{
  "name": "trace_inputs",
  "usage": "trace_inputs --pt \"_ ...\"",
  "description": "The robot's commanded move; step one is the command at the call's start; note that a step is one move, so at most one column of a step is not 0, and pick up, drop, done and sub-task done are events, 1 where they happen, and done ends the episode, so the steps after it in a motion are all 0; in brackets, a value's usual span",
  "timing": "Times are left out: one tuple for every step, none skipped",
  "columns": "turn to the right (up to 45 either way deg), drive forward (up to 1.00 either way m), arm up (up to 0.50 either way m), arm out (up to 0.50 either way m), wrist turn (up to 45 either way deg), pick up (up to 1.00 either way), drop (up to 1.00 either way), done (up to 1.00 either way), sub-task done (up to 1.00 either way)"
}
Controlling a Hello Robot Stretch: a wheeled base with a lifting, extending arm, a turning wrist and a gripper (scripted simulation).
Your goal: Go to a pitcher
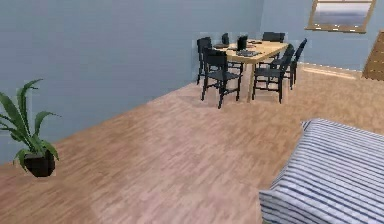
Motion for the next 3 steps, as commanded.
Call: trace_inputs --pt "0.0 0.50 0.00 0.00 0.0 0.00 0.00 0.00 0.00" --pt "-6.0 0.00 0.00 0.00 0.0 0.00 0.00 0.00 0.00" --pt "-3.0 0.00 0.00 0.00 0.0 0.00 0.00 0.00 0.00"
